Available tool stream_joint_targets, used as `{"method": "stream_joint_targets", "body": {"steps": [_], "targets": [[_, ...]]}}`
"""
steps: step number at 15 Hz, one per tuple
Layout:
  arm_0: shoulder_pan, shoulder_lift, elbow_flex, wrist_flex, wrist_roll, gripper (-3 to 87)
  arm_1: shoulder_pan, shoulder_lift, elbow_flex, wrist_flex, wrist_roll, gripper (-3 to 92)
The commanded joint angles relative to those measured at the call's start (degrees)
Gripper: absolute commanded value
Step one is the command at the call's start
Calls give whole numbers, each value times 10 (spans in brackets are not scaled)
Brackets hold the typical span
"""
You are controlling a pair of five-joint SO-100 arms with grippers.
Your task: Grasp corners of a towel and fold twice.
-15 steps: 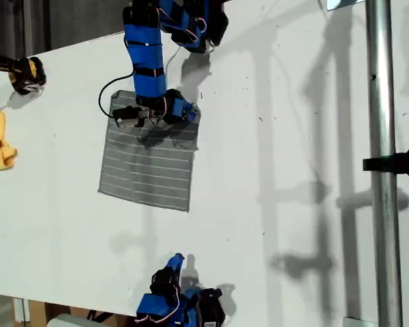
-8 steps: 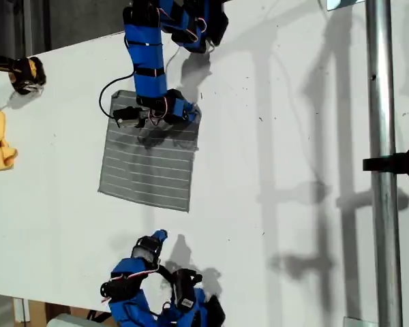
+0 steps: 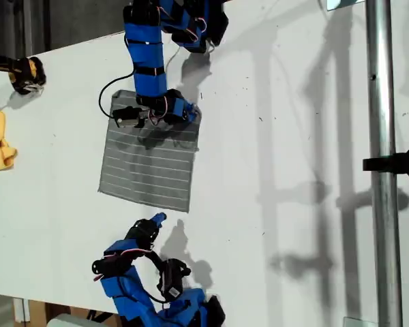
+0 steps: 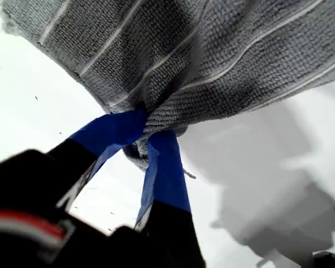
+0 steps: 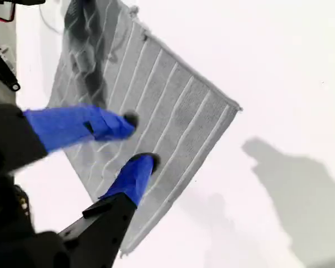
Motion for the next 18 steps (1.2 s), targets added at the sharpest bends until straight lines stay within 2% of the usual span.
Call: {"method": "stream_joint_targets", "body": {"steps": [1,4,7,10,18], "targets": [[-6,5,-37,8,31,298,-8,37,-29,3,3,-1],[-7,0,-52,15,61,350,-8,38,-28,4,2,-1],[-12,-36,-33,9,82,337,-8,40,-29,4,1,-1],[-12,-101,-12,-41,74,324,-8,43,-29,5,4,-1],[-33,-230,-23,-108,58,292,-8,44,-29,4,6,-2]]}}
